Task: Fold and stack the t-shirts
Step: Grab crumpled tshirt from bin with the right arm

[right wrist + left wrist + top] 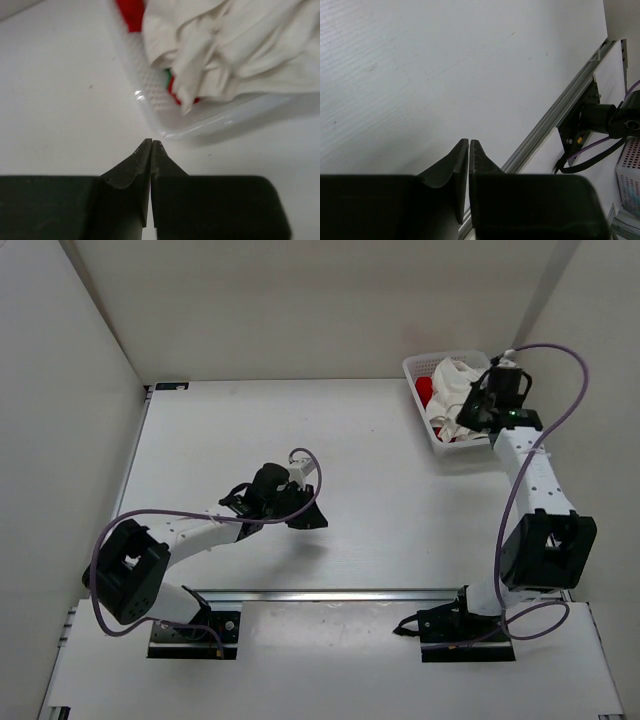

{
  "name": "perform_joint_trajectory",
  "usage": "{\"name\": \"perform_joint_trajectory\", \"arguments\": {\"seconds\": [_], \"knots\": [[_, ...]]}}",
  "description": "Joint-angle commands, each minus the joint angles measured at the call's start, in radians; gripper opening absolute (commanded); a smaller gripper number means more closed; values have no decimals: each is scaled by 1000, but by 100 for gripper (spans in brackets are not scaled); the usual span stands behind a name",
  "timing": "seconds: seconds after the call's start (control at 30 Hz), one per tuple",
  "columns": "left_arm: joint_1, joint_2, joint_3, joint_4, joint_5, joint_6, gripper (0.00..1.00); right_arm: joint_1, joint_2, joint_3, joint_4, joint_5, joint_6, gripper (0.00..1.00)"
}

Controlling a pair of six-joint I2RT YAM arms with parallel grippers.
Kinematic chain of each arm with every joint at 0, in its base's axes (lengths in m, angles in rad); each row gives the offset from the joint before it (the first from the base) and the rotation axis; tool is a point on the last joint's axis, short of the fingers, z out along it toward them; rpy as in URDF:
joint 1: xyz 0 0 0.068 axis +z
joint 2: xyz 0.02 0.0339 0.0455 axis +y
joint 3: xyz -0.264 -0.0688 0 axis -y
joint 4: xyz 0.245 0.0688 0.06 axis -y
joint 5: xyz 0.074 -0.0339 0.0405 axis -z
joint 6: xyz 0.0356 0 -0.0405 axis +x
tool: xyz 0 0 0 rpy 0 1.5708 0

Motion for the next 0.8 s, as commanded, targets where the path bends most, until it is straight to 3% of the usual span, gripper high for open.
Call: {"name": "perform_joint_trajectory", "arguments": {"seconds": [0.0, 0.07, 0.13, 0.3, 0.4, 0.77], "knots": [[-4, -1, -40, 61, -10, -18, 19, -106, 98, 127, -56, 48, -65, 3], [-10, 3, -49, 66, -10, -13, 29, -159, 185, 213, -65, 27, -66, 12], [-8, 11, -52, 75, -1, -22, 33, -179, 254, 279, -66, 10, -76, 29], [-1, 31, -59, 101, 21, -41, 39, -188, 417, 446, -105, -66, -109, 43], [4, 43, -60, 106, 21, -42, 39, -170, 477, 505, -119, -60, -134, 42], [5, 76, -71, 129, 28, -56, 40, -136, 529, 456, -51, -49, -128, 44]]}}
